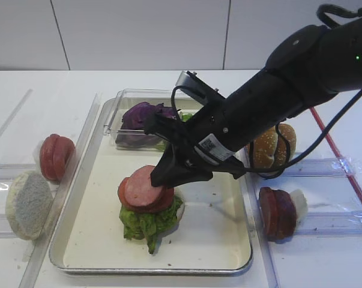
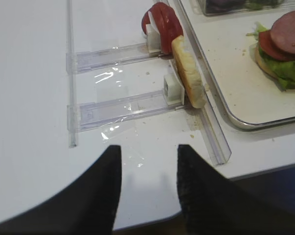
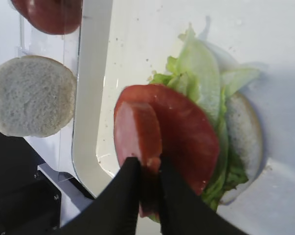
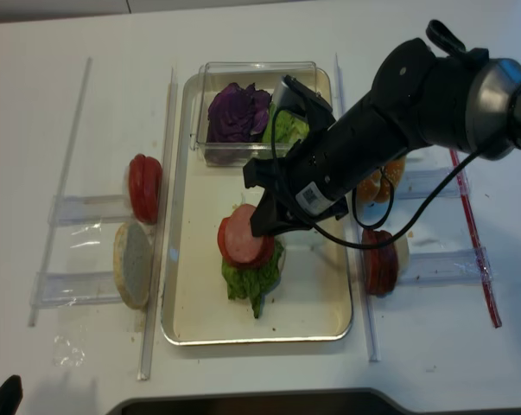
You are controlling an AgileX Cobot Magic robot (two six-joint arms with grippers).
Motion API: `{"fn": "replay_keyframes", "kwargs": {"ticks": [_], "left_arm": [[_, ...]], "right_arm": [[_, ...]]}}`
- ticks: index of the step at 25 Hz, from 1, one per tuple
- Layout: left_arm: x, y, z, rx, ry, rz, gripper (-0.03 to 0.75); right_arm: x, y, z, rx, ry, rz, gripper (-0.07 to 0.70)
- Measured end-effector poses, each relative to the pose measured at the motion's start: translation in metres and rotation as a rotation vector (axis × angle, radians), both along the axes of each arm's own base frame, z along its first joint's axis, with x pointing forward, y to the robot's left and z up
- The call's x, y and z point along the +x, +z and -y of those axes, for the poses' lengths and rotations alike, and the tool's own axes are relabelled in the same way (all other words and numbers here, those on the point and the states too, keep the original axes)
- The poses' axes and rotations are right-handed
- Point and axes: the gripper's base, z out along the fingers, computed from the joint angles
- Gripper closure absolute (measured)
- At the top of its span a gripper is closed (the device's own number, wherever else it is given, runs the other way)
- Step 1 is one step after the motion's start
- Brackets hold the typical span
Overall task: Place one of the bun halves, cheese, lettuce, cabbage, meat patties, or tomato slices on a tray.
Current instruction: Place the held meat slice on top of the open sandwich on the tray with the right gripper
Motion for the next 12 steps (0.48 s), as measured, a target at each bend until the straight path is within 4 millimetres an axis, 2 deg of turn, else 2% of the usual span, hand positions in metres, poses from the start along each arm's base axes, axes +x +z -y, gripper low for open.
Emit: {"fn": "replay_keyframes", "kwargs": {"ticks": [5,12], "left_arm": [[0.0,0.0,0.0,0.0,0.0,0.0,0.45],[0.0,0.0,0.0,0.0,0.0,0.0,0.45]], "right_arm": [[0.0,-0.0005,0.0004,-0.007,0.004,0.005,0.472],[0.0005,-0.0023,0.0023,-0.034,0.005,0.011,0.468]]}}
